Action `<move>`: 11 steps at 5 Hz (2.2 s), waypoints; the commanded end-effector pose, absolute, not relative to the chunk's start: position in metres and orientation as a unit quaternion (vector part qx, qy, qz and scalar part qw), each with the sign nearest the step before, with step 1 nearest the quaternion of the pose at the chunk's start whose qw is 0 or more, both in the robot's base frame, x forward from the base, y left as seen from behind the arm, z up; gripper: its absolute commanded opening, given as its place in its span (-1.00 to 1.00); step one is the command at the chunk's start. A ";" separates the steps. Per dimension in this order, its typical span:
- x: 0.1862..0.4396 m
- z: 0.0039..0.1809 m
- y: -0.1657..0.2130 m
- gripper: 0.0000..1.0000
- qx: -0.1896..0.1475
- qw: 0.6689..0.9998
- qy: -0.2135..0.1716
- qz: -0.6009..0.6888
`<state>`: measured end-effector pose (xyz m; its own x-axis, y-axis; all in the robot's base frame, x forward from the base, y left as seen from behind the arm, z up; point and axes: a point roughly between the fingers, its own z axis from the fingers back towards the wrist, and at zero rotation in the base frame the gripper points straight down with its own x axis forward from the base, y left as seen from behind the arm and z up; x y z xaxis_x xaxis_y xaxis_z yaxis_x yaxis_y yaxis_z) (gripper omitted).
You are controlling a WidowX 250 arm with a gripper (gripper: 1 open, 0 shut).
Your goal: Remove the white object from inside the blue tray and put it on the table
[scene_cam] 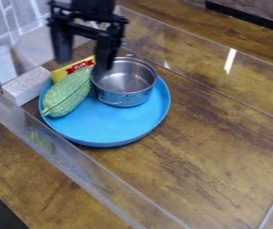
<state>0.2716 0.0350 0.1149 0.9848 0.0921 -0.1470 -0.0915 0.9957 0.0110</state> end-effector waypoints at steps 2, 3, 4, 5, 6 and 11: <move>0.269 0.137 0.066 1.00 0.005 0.995 0.030 0.091; 0.273 0.131 0.066 1.00 0.003 0.995 0.034 0.091; 0.281 0.127 0.065 1.00 -0.001 0.995 0.035 0.093; 0.287 0.123 0.064 1.00 -0.005 0.995 0.037 0.093; 0.290 0.119 0.065 1.00 -0.006 0.995 0.039 0.094; 0.304 0.101 0.067 1.00 -0.014 0.994 0.054 0.098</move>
